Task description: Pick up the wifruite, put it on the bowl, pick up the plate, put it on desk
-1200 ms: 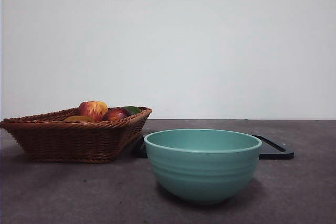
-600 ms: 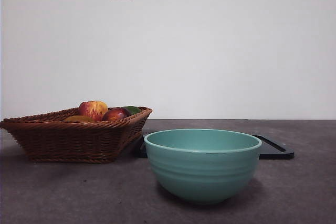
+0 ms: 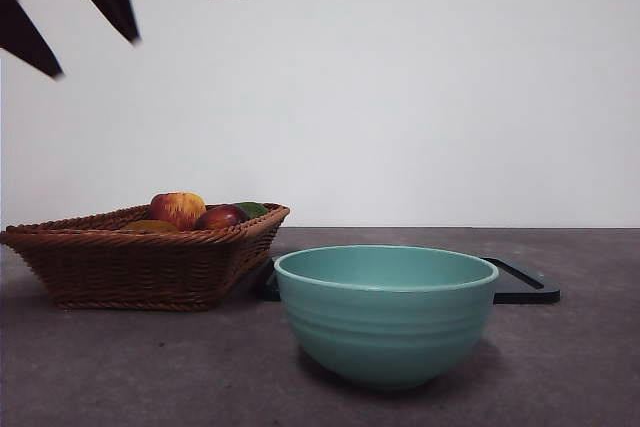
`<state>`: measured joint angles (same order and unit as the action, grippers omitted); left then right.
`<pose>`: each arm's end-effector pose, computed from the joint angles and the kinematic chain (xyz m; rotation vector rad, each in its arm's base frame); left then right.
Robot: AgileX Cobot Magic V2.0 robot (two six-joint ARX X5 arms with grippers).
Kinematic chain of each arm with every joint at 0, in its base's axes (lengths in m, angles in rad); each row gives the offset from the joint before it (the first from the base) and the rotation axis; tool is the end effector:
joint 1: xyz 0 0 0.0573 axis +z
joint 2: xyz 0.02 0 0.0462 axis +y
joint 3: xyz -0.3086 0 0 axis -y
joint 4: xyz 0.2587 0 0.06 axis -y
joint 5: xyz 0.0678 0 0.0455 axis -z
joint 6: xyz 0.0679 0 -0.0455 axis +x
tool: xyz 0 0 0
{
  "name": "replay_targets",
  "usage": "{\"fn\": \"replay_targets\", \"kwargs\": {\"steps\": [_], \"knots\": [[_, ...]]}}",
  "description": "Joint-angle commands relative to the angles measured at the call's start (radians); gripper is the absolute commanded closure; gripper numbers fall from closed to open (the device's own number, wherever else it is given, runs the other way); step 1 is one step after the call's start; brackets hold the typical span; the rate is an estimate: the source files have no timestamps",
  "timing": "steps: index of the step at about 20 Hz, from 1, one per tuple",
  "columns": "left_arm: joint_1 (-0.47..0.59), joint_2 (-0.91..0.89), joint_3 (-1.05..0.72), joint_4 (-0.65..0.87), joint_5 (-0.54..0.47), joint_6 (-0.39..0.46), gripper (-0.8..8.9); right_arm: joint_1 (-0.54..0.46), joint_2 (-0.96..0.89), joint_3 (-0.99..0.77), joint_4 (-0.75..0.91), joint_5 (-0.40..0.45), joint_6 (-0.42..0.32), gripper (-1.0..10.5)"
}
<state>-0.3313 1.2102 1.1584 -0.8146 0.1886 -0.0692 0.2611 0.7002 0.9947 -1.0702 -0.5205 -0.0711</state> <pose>0.2414 -0.0965 0.3363 -0.0009 0.8896 -0.4561 0.0924 0.0596 0.3461 0.0388 0.7611 0.7684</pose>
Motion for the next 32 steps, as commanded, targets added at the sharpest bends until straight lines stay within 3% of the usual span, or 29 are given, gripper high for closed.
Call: {"fn": "replay_targets", "kwargs": {"steps": [1,8,18,23,27,32], "knots": [[-0.034,0.091,0.021,0.053,-0.061,-0.018,3.9,0.004,0.005,0.019,0.01,-0.003,0.012,5.0],[-0.08,0.33,0.021,0.198,-0.212,-0.019,3.9,0.004,0.005,0.019,0.01,-0.003,0.012,5.0],[-0.081,0.536,0.021,0.281,-0.253,-0.024,3.94,0.004,0.005,0.019,0.011,-0.002,0.012,5.0],[-0.081,0.536,0.021,0.279,-0.253,-0.027,6.41,0.004,0.005,0.019,0.011,-0.002,0.012,5.0],[-0.088,0.466,0.028,0.264,-0.252,-0.029,6.4,0.004,0.005,0.019,0.011,-0.002,0.012,5.0],[-0.196,0.176,0.028,0.177,-0.17,-0.029,6.4,0.004,0.005,0.019,0.015,0.0,0.012,5.0]]}}
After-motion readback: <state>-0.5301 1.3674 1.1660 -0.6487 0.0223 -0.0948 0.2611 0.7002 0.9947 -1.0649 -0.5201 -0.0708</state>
